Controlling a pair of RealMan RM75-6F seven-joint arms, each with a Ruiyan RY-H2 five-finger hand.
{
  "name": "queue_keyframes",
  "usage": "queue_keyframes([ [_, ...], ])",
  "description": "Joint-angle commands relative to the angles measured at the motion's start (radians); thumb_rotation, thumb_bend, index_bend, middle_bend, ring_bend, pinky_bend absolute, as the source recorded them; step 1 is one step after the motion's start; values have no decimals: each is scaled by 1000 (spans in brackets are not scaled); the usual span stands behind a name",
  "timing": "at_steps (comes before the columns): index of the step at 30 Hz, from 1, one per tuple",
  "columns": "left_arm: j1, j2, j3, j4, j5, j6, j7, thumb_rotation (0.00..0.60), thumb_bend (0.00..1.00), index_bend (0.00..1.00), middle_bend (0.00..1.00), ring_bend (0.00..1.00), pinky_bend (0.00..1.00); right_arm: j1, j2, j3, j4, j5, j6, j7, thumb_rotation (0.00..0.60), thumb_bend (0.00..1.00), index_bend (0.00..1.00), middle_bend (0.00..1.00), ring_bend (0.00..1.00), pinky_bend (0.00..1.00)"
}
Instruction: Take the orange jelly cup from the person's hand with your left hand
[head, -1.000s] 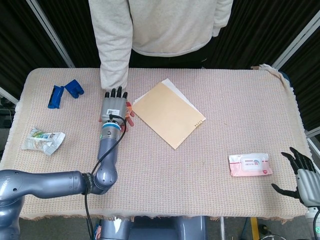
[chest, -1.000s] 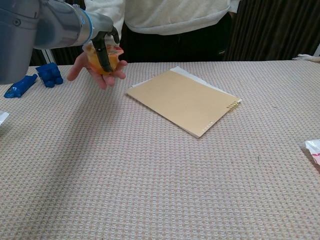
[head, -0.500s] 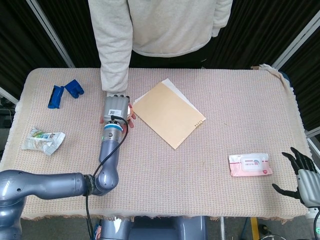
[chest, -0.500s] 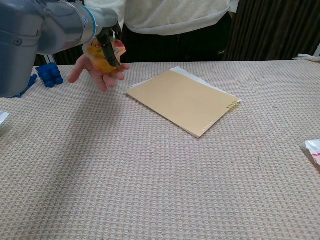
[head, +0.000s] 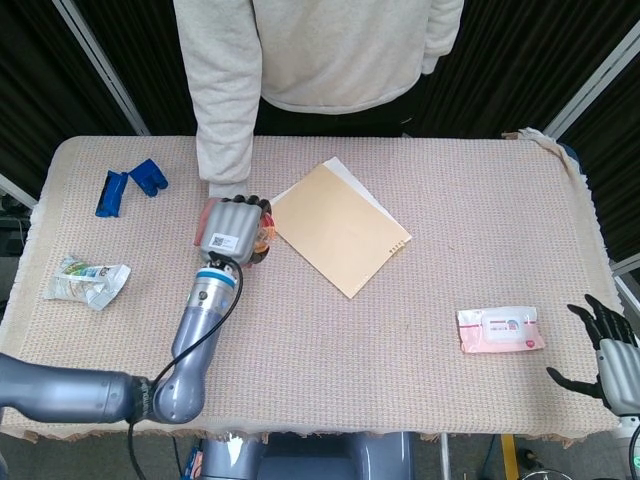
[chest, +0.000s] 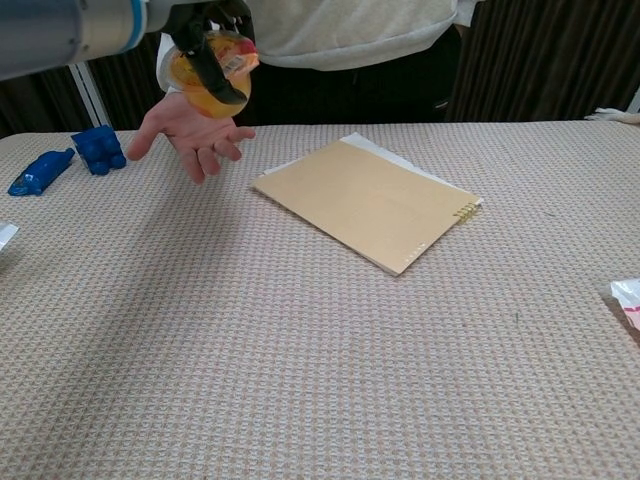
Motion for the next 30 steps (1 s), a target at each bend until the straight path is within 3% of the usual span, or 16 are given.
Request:
queue_keyframes([
  [1, 122, 136, 112, -212, 137, 50, -57, 600, 565, 809, 552, 484, 535, -2, 1, -1, -3, -2, 5, -3, 600, 74, 147, 0, 0, 0],
  [3, 169, 176, 172, -277, 201, 59, -79, 600, 565, 811, 553, 484, 535, -4, 1, -2, -7, -5, 9, -6, 600, 74, 147, 0, 0, 0],
  [7, 294, 256, 348, -372, 389, 57, -161, 600, 565, 808, 553, 484, 534, -9, 0, -2, -17, -5, 18, -16, 600, 73, 147, 0, 0, 0],
  [13, 415, 275, 535, -304, 624, 14, -295, 600, 565, 781, 520, 449, 504, -14, 1, 3, -31, 16, 18, -12, 600, 74, 148, 0, 0, 0],
  [15, 441, 264, 570, -257, 668, -2, -336, 600, 565, 761, 485, 422, 485, -17, 3, 4, -33, 18, 22, -10, 600, 74, 148, 0, 0, 0],
  [21, 471, 199, 619, -101, 719, -67, -379, 600, 554, 720, 447, 401, 475, -18, 5, 4, -35, 20, 22, -8, 600, 74, 147, 0, 0, 0],
  [26, 477, 110, 596, 38, 704, -102, -365, 600, 506, 614, 315, 331, 378, -17, 4, 5, -36, 21, 20, -10, 600, 74, 147, 0, 0, 0],
  [28, 476, 74, 578, 76, 670, -127, -361, 600, 464, 540, 232, 243, 282, -18, 4, 5, -36, 19, 22, -11, 600, 74, 147, 0, 0, 0],
  [30, 472, 52, 568, 100, 645, -148, -350, 600, 380, 408, 91, 84, 154, -19, 4, 5, -36, 19, 24, -11, 600, 74, 147, 0, 0, 0],
])
